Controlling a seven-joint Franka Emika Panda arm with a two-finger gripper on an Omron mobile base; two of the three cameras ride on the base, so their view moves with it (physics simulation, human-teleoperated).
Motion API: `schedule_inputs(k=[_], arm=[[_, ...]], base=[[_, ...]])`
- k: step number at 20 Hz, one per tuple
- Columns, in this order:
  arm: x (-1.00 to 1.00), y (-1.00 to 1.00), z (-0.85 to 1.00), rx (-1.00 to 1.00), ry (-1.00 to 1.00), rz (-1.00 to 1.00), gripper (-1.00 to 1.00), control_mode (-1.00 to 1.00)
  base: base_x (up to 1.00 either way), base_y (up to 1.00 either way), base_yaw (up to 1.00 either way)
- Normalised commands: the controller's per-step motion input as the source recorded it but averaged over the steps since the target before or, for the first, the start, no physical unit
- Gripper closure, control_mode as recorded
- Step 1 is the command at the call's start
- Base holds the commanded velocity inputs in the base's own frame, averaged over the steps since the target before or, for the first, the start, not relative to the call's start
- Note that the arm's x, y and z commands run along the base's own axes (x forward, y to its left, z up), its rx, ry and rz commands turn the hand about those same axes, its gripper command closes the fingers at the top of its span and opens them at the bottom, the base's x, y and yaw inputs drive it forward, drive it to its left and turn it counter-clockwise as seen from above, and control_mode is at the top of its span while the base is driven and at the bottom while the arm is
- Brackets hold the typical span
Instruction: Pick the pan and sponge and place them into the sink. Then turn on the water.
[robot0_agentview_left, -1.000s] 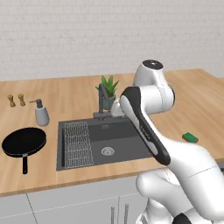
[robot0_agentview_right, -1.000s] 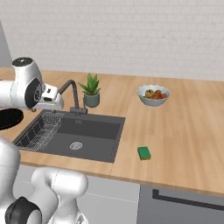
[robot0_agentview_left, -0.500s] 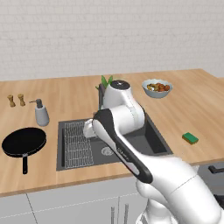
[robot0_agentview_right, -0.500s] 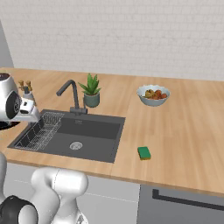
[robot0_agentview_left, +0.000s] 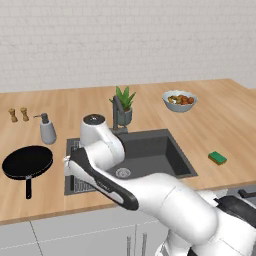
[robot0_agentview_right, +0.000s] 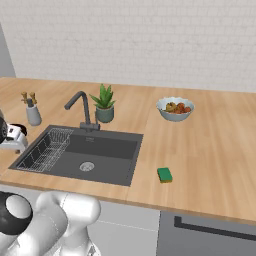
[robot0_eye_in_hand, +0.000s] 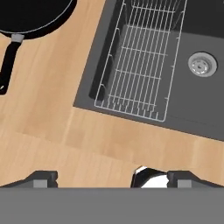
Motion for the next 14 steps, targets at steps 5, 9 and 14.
schedule_inputs(k=[5, 9, 14], arm=[[0.38, 1.0, -0.38, -0.07, 0.12, 0.0, -1.0, -1.0], [0.45, 0.98, -0.3, -0.06, 0.02, 0.0, -1.0, -1.0], [0.43, 0.78, -0.18, -0.04, 0.0, 0.0, -1.0, -1.0]], base=[[0.0, 0.0, 0.0], [0.0, 0.0, 0.0], [0.0, 0.0, 0.0]])
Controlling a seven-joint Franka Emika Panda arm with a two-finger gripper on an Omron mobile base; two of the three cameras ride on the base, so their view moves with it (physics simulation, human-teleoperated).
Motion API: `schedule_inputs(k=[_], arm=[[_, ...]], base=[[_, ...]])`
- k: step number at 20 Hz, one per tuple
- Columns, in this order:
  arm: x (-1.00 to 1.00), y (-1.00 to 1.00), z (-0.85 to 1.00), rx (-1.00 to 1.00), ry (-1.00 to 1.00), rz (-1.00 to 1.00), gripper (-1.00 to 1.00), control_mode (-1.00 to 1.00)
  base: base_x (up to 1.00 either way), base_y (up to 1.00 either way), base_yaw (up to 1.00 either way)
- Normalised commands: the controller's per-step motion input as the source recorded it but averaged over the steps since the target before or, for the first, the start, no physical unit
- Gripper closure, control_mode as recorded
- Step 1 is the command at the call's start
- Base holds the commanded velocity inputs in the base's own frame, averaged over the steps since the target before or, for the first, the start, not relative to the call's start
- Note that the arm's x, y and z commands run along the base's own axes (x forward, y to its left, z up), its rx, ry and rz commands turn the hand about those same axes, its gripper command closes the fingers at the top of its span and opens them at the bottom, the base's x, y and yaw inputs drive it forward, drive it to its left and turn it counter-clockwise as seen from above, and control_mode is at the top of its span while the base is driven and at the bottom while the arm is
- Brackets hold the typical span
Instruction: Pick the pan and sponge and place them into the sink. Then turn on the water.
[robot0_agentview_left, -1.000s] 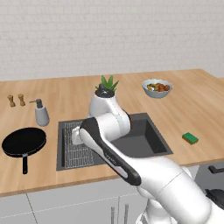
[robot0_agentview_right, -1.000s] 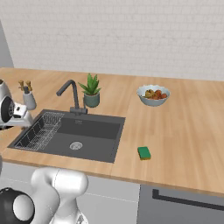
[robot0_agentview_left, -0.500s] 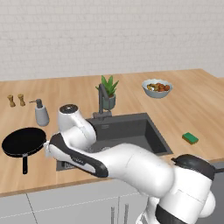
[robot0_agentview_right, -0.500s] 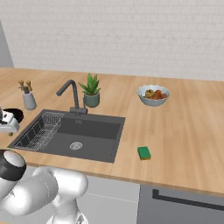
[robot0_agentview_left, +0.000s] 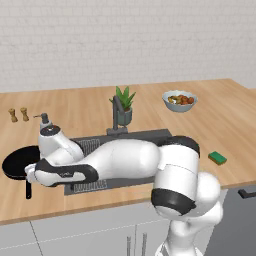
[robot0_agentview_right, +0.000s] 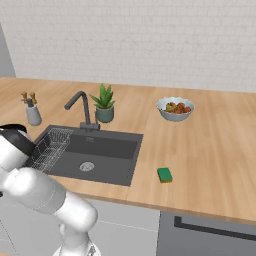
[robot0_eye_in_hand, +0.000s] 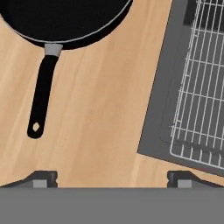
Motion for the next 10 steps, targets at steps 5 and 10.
schedule_inputs(k=[5, 10], arm=[[0.37, 0.67, -0.14, -0.04, 0.0, 0.0, -1.0, -1.0], [0.3, 0.6, -0.1, -0.03, 0.0, -0.01, -1.0, -1.0]], base=[[0.0, 0.0, 0.0], [0.0, 0.0, 0.0]])
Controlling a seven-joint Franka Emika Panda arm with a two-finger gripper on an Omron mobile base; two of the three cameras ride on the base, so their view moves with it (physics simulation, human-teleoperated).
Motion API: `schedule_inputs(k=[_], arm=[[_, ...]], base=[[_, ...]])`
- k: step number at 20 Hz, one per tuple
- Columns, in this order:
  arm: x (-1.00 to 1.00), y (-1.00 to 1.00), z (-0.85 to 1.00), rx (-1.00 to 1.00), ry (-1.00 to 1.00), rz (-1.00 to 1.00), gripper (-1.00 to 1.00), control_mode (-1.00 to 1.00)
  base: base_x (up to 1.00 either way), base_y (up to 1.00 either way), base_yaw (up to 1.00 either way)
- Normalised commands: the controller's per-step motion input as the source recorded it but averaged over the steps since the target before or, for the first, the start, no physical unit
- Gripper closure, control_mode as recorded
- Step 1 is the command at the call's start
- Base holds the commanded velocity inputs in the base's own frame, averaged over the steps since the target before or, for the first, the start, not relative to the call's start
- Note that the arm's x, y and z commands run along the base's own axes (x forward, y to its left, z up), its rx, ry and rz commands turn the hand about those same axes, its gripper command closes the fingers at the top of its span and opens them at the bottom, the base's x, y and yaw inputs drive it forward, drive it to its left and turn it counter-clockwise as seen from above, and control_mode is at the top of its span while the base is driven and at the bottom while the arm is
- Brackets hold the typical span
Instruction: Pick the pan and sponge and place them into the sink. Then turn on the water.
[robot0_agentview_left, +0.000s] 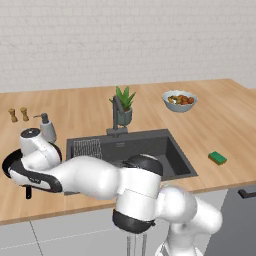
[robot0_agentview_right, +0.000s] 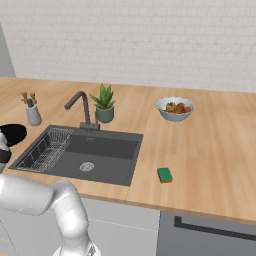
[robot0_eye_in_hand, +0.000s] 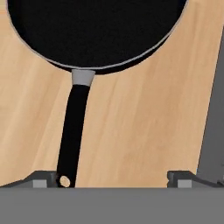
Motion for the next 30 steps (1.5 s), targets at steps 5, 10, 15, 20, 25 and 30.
schedule_inputs(k=[5, 10, 15, 20, 25, 30], arm=[[0.16, 0.38, -0.28, -0.01, 0.0, 0.0, -1.0, -1.0], [0.03, 0.17, -0.56, 0.0, 0.0, 0.0, -1.0, -1.0], [0.11, 0.14, -0.53, 0.0, 0.0, 0.0, -1.0, -1.0], [0.01, 0.02, -0.52, 0.0, 0.0, -0.01, -1.0, -1.0], [0.0, 0.0, -0.46, 0.0, 0.0, -0.05, 1.0, -1.0], [0.0, 0.0, -0.43, 0.0, 0.0, -0.04, 1.0, -1.0]], base=[[0.0, 0.0, 0.0], [0.0, 0.0, 0.0], [0.0, 0.0, 0.0], [0.0, 0.0, 0.0], [0.0, 0.0, 0.0], [0.0, 0.0, 0.0]])
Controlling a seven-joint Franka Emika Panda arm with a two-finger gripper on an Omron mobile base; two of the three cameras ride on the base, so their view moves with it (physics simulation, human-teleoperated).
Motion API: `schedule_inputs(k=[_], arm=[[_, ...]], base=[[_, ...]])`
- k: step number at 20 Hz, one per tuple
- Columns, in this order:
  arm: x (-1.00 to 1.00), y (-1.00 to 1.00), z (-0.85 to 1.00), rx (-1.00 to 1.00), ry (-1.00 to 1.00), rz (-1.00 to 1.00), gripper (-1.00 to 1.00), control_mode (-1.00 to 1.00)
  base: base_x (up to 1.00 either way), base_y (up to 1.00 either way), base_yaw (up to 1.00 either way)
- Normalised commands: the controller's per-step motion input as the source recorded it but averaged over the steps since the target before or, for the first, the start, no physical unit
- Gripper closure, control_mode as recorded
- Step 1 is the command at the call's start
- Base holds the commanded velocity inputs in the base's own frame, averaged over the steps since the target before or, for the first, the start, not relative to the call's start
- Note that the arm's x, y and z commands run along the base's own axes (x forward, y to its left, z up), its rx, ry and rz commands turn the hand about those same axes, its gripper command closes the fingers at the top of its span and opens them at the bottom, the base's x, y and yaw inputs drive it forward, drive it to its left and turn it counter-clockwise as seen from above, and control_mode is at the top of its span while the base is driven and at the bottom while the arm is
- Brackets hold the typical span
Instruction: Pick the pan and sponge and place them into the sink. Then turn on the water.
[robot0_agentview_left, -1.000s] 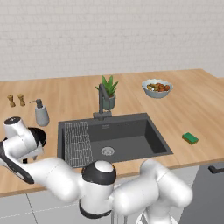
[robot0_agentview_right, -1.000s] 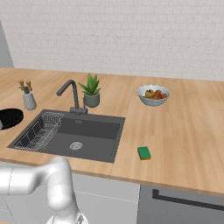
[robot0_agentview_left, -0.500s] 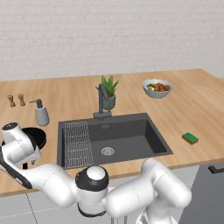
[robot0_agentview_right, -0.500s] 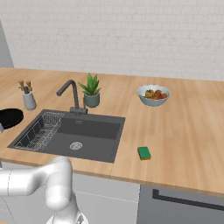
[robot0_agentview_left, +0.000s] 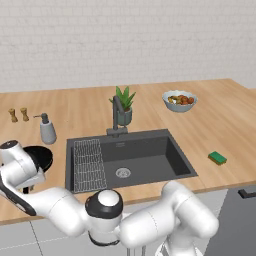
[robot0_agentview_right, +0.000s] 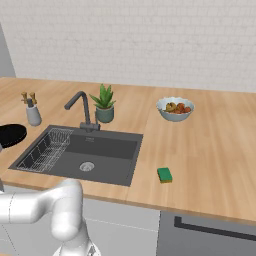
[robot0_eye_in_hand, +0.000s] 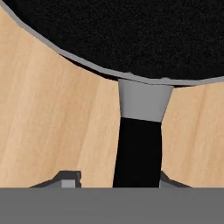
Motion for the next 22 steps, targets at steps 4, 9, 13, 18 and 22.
schedule_inputs(k=[4, 9, 13, 18, 22], arm=[[0.0, -0.21, -0.25, 0.0, -0.01, -0.05, 1.0, -1.0], [-0.03, -0.56, -0.11, 0.01, -0.11, -0.09, 1.0, -1.0], [-0.38, -0.71, 0.1, 0.05, -0.24, -0.14, 1.0, -1.0], [-0.58, -0.79, 0.43, 0.12, -0.17, -0.2, 1.0, -1.0], [-0.59, -0.95, 0.5, 0.17, -0.02, -0.11, 1.0, -1.0]], base=[[0.0, 0.0, 0.0], [0.0, 0.0, 0.0], [0.0, 0.0, 0.0], [0.0, 0.0, 0.0], [0.0, 0.0, 0.0]])
